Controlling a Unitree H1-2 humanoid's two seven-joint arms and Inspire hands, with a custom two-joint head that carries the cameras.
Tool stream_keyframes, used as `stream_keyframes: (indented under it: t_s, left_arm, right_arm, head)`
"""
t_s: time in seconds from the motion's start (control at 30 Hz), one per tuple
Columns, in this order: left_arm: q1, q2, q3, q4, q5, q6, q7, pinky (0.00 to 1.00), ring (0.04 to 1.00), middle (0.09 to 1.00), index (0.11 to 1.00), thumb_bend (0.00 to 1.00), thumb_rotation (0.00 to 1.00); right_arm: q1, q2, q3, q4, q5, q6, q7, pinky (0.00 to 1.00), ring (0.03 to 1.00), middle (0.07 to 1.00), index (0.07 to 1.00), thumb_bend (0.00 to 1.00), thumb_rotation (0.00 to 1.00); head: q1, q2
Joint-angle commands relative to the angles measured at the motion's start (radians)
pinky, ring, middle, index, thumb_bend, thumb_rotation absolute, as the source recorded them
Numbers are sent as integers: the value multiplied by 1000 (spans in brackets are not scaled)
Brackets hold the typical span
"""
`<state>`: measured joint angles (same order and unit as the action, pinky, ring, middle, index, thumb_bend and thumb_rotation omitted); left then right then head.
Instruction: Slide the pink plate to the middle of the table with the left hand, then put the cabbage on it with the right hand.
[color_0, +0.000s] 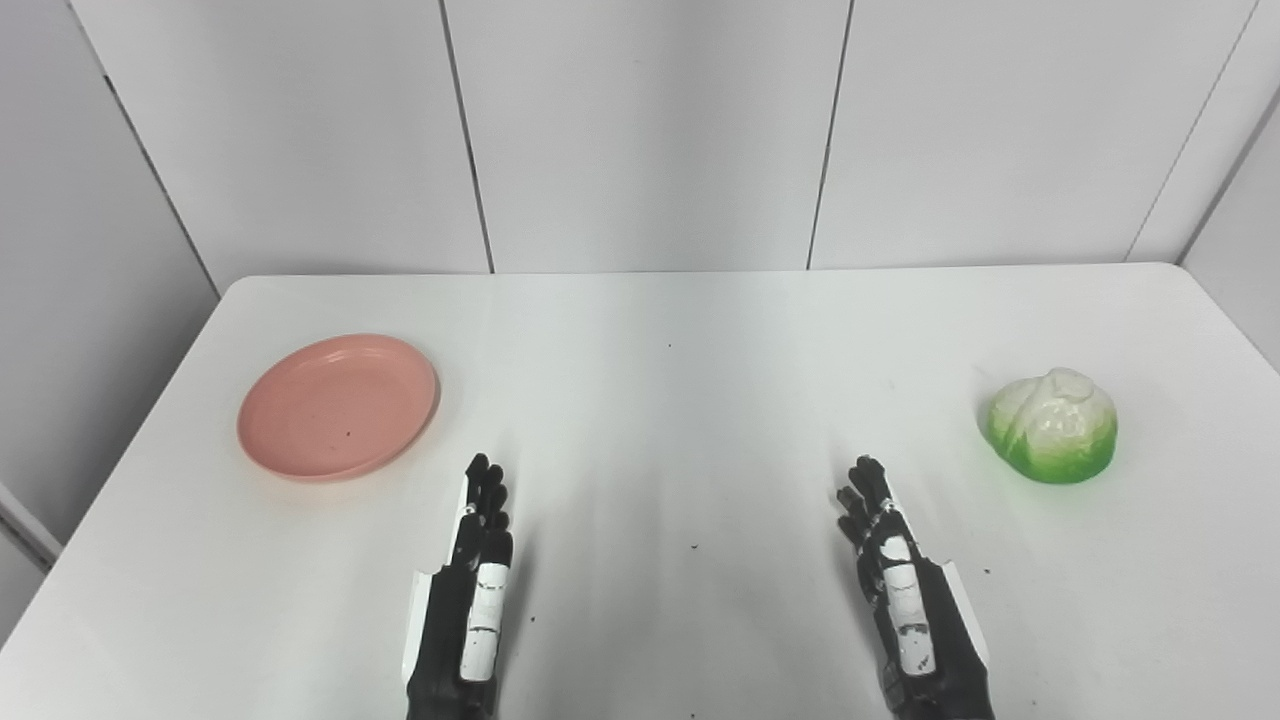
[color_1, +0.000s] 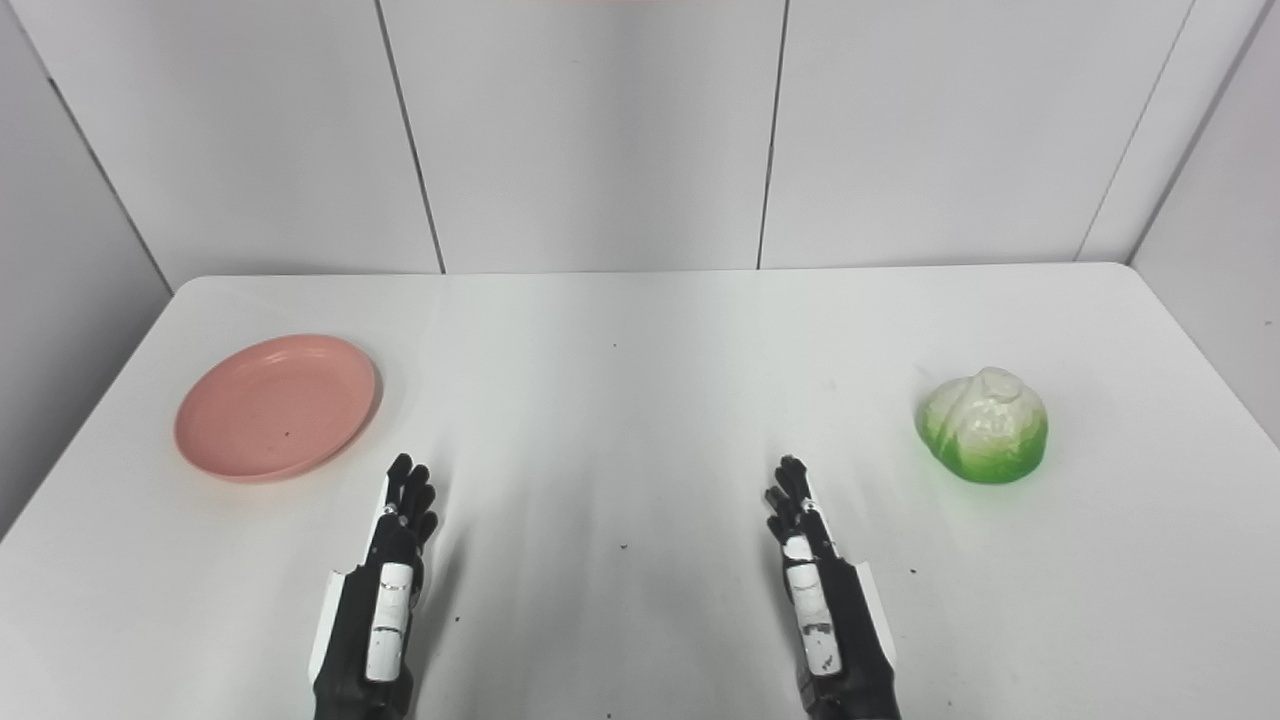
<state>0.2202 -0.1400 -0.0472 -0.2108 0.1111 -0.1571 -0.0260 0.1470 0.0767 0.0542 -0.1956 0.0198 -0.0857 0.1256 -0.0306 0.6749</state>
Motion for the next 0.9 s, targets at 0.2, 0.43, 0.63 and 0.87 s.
stream_keyframes:
  t_s: [0.2, 0.43, 0.63, 0.87]
  left_arm:
    - [62, 51, 9, -74, -16, 58, -16, 1000, 1000, 1000, 1000, 766, 981]
    - [60, 49, 13, -84, -26, 71, -18, 1000, 1000, 1000, 1000, 762, 975]
    - [61, 53, 12, -80, -18, 64, -18, 1000, 1000, 1000, 1000, 762, 979]
    - [71, 35, -3, -37, -1, 32, -6, 1000, 1000, 1000, 1000, 781, 985]
  right_arm:
    - [104, -28, 11, -88, -10, 31, -5, 969, 968, 982, 975, 830, 1000]
    - [103, -24, 14, -88, -16, 40, -9, 968, 966, 980, 975, 843, 1000]
    - [104, -24, 16, -87, -17, 35, -11, 966, 965, 981, 974, 839, 1000]
    - [107, -49, 0, -53, 6, 4, 5, 979, 973, 988, 983, 845, 1000]
  head:
    - [-12, 10]
    - [-14, 17]
    - [-4, -3]
    - [66, -60]
